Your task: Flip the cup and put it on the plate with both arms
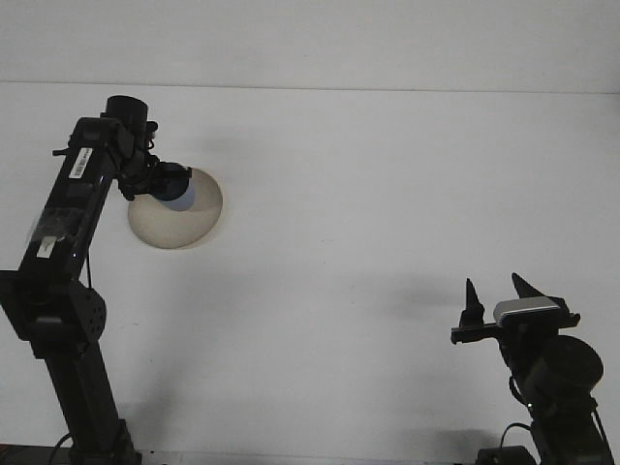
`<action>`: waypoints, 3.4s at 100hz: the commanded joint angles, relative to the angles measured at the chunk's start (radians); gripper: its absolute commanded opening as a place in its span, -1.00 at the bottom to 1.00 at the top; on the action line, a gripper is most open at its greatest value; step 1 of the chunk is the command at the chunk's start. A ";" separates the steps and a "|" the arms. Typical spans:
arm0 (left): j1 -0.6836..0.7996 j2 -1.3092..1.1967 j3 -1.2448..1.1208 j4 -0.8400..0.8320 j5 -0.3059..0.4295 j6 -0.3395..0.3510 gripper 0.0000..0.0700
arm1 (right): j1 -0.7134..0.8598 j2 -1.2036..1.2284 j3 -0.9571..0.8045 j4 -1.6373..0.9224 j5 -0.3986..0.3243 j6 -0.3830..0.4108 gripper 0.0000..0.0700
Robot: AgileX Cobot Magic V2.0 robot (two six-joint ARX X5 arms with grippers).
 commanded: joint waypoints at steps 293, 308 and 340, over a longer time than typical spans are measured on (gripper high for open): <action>-0.127 -1.685 -1.415 0.676 -0.086 -0.071 0.55 | 0.000 0.000 0.008 0.008 0.000 -0.005 0.42; -0.127 -1.707 -1.415 0.683 -0.086 -0.071 0.33 | 0.000 0.001 0.008 0.008 0.000 -0.005 0.42; -0.127 -1.707 -1.415 0.681 -0.085 -0.071 -0.98 | 0.000 0.000 0.008 0.008 0.000 -0.005 -1.00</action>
